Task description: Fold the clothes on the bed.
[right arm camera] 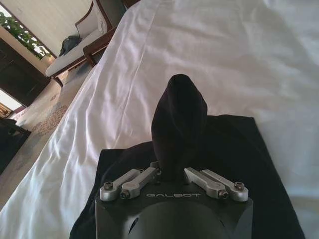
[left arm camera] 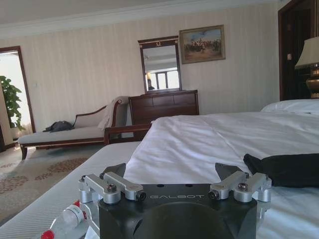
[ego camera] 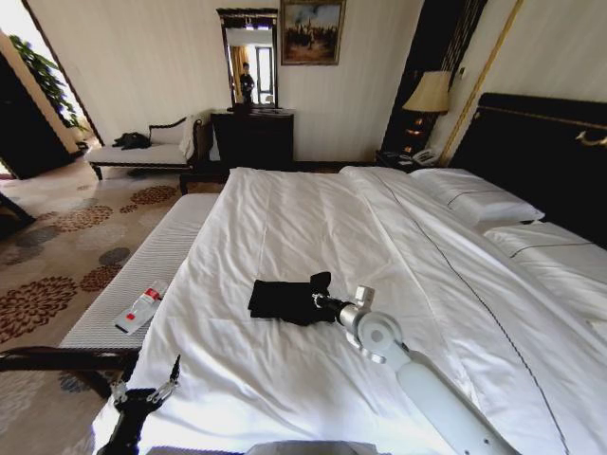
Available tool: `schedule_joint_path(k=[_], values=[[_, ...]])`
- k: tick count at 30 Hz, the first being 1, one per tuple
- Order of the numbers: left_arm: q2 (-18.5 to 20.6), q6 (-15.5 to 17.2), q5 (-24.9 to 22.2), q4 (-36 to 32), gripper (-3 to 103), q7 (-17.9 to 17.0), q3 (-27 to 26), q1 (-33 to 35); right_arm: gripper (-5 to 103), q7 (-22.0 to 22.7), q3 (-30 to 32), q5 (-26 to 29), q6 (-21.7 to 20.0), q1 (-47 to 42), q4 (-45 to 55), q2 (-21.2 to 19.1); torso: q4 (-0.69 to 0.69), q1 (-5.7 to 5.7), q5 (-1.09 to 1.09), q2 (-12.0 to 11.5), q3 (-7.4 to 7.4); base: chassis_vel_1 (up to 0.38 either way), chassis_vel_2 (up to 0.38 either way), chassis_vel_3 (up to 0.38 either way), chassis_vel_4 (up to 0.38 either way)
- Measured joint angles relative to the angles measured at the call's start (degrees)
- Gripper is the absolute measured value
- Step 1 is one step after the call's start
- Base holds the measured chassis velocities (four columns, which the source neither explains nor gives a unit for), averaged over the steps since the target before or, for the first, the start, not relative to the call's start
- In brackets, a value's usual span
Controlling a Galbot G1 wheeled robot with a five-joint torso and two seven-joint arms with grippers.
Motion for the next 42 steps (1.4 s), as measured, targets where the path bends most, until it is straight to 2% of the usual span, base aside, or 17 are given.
schedule_joint_path(k=[1, 5, 6, 9, 12, 19, 35, 37, 41, 42], values=[[0.0, 0.0, 0.0, 0.0, 100, 0.0, 0.0, 0.0, 6, 0.0, 0.0, 0.0, 0.0, 0.0, 0.0, 0.0, 0.00, 0.00, 0.00, 0.0, 0.00, 0.000, 0.000, 0.000, 0.000], [0.0, 0.0, 0.0, 0.0, 100, 0.0, 0.0, 0.0, 6, 1.6, -1.3, 1.2, 0.7, 4.4, -5.7, 6.3, 0.03, 0.00, 0.01, 0.0, 0.00, 0.000, 0.000, 0.000, 0.000], [0.0, 0.0, 0.0, 0.0, 100, 0.0, 0.0, 0.0, 6, 1.6, -1.3, 1.2, 0.7, 4.4, -5.7, 6.3, 0.03, 0.00, 0.01, 0.0, 0.00, 0.000, 0.000, 0.000, 0.000], [0.0, 0.0, 0.0, 0.0, 100, 0.0, 0.0, 0.0, 6, 2.7, -2.2, 1.2, 0.8, 5.2, -7.4, 9.9, 0.01, 0.00, 0.00, 0.0, 0.00, 0.000, 0.000, 0.000, 0.000], [0.0, 0.0, 0.0, 0.0, 100, 0.0, 0.0, 0.0, 6, 2.8, -2.8, 0.4, 0.8, 5.3, -8.1, 11.0, 0.01, -0.01, 0.00, 0.0, 0.00, 0.000, 0.000, 0.000, 0.000], [0.0, 0.0, 0.0, 0.0, 100, 0.0, 0.0, 0.0, 6, 1.6, -6.6, -3.3, 1.0, 6.9, -12.6, 11.6, 0.01, -0.01, 0.01, 0.0, 0.00, 0.000, 0.000, 0.000, 0.000], [0.0, 0.0, 0.0, 0.0, 100, 0.0, 0.0, 0.0, 6, 2.2, -9.6, -4.2, 1.7, 7.3, -11.3, 12.8, 0.01, -0.01, 0.01, 0.0, -0.01, 0.000, 0.000, 0.000, 0.000], [0.0, 0.0, 0.0, 0.0, 100, 0.0, 0.0, 0.0, 3, 2.1, -9.8, -4.2, 1.5, 7.4, -11.4, 12.9, 0.01, -0.01, 0.01, 0.0, 0.00, 0.000, 0.000, 0.000, 0.000], [0.0, 0.0, 0.0, 0.0, 100, 0.0, 0.0, 0.0, 23, 1.2, -11.4, -6.4, 1.0, 7.8, -11.7, 13.2, 0.01, -0.01, 0.01, 0.0, -0.01, 0.000, 0.000, 0.000, 0.000], [0.0, 0.0, 0.0, 0.0, 100, 0.0, 0.0, 0.0, 23, 1.2, -11.4, -6.4, 1.0, 7.8, -11.7, 13.2, 0.01, -0.01, 0.01, 0.0, -0.01, 0.000, 0.000, 0.000, 0.000]])
